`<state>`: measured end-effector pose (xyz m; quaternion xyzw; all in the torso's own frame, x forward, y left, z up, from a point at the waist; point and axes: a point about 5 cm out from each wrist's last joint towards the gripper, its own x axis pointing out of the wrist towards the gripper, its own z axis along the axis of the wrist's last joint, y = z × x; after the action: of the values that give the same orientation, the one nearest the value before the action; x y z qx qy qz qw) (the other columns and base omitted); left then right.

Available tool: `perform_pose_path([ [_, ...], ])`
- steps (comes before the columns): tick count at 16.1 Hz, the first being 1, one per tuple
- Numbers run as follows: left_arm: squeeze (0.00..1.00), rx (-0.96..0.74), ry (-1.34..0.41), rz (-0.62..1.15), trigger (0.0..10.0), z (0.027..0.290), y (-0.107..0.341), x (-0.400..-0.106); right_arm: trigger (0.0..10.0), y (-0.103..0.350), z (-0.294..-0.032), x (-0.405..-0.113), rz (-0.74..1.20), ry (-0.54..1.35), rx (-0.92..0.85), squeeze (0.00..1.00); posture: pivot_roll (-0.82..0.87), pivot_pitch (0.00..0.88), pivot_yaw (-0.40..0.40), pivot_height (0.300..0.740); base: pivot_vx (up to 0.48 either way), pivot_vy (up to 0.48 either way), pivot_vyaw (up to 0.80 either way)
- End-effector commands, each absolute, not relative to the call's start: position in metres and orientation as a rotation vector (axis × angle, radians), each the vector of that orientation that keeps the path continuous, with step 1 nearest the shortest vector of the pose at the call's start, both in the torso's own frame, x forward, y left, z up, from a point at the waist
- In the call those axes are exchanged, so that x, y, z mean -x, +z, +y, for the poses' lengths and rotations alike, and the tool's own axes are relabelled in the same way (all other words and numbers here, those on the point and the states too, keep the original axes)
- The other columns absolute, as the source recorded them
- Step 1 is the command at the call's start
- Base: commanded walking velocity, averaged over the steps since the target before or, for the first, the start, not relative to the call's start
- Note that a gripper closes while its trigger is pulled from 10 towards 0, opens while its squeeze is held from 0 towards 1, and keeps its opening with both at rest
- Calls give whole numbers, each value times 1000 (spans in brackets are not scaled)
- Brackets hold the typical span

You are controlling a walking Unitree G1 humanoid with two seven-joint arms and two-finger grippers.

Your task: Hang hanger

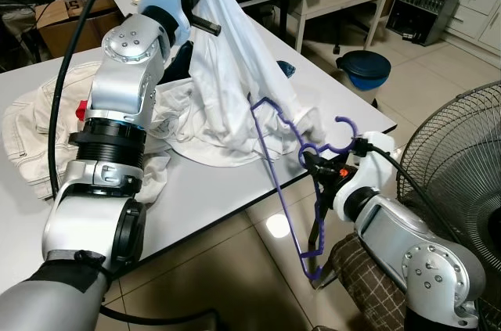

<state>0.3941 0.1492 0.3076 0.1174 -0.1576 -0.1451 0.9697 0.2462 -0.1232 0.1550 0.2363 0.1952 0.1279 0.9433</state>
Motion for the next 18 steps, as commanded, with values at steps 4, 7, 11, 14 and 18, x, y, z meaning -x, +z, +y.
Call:
perform_pose_path([
  [4,0,-315,-349,-366,0,141,315,-393,10000,184,-130,-244,259,253,-528,0,-158,0,88,740,0,0,0],
  [7,0,-346,-419,-360,0,131,309,-392,10000,198,-144,-247,171,209,-561,0,-169,0,100,740,0,0,0],
  [11,0,-309,-558,-378,0,109,304,-387,10000,214,-148,-246,58,281,-606,0,-175,0,106,740,0,0,0],
  [14,0,-308,-602,-367,0,103,299,-386,10000,213,-145,-243,77,338,-555,0,-171,0,104,740,0,0,0],
  [18,0,-228,-407,-333,0,121,300,-399,10000,180,-149,-227,289,432,-29,0,-170,0,110,740,0,0,0],
])
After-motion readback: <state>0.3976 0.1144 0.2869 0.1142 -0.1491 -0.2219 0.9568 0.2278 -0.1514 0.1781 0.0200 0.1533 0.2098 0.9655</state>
